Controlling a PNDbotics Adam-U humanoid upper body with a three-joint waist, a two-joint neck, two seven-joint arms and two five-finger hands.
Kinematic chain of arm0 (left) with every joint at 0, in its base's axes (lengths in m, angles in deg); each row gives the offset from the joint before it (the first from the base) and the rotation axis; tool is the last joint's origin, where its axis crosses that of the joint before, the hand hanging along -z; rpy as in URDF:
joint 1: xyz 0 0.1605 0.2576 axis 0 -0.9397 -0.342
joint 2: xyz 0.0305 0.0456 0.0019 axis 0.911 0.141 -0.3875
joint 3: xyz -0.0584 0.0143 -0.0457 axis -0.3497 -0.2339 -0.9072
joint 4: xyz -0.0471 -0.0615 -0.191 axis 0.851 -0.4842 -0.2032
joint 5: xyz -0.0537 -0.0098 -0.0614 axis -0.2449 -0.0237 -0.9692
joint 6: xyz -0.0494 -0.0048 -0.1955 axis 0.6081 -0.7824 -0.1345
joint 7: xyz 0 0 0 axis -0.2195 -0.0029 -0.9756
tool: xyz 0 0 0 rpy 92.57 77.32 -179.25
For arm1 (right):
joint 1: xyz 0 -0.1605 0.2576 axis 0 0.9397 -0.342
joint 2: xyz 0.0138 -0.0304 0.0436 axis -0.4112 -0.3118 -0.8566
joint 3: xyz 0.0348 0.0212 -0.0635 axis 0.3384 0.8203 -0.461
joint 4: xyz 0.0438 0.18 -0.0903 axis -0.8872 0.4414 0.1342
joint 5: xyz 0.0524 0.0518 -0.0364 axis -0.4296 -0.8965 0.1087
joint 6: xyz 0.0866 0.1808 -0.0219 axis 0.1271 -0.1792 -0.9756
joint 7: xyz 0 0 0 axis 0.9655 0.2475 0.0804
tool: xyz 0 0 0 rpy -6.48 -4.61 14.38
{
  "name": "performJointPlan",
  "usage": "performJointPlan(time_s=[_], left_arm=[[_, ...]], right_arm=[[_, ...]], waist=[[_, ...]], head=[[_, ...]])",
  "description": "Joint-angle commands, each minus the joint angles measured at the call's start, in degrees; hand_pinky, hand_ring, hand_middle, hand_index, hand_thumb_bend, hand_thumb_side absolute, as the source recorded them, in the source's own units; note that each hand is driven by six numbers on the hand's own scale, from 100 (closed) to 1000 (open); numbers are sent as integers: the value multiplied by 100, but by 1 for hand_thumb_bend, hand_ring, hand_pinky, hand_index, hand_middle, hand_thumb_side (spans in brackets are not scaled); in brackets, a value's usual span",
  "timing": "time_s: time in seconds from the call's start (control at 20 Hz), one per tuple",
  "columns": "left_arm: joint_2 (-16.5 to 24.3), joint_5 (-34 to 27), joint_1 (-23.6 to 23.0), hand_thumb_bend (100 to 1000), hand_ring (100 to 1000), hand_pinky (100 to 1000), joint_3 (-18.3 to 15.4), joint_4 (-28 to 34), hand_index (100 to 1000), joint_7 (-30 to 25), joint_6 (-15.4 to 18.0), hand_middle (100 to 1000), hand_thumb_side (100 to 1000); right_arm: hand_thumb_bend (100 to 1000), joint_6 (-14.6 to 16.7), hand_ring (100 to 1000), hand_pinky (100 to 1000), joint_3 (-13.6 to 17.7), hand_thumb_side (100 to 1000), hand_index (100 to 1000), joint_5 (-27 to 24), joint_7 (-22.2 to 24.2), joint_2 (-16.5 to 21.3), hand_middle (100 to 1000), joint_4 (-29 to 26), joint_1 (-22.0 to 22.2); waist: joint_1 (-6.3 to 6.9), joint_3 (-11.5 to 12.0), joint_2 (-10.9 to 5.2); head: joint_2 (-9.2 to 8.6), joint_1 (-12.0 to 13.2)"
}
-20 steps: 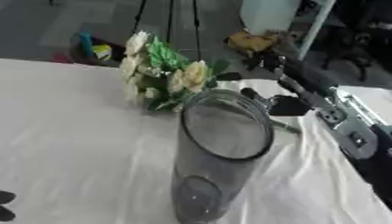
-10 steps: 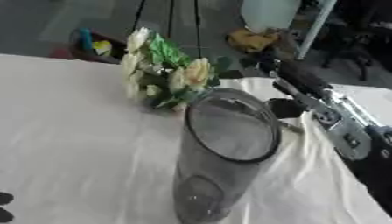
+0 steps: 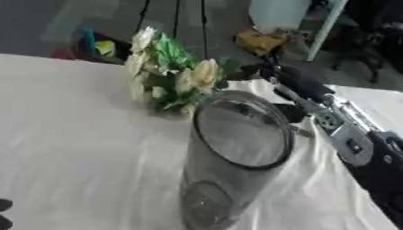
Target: Arrange flowers into the vase.
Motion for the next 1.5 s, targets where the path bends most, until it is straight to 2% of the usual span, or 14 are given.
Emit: performJointPlan(time_s=[0.05,0.45,0.65,1.2,1.5], left_arm=[[-15,30,53,184,732,608,59,76,843,-7,-24,874,1000],[-25,37,75,185,732,608,60,76,843,-13,-24,875,1000],[-32,37,81,186,733,607,64,76,843,-17,-33,876,1000],[-34,20,99,187,734,612,75,76,842,-43,-52,877,1000],[-36,21,114,187,734,614,76,76,842,-57,-56,878,1000]], right_arm=[[375,-56,891,848,28,961,964,44,44,127,777,-96,-78],[370,-64,900,844,-1,949,963,111,119,68,785,-81,-95],[376,-134,876,822,-13,944,966,252,160,40,775,-37,-128],[340,-553,774,765,-50,925,925,1111,-153,44,664,-60,-169],[349,-677,787,762,-91,888,938,1474,-198,9,704,-26,-166]], waist=[[-67,2,-23],[-98,59,21],[-111,81,45],[-139,106,90],[-174,163,122]], head=[[-88,-7],[-142,-63],[-154,-141],[-182,-209],[-200,-244]])
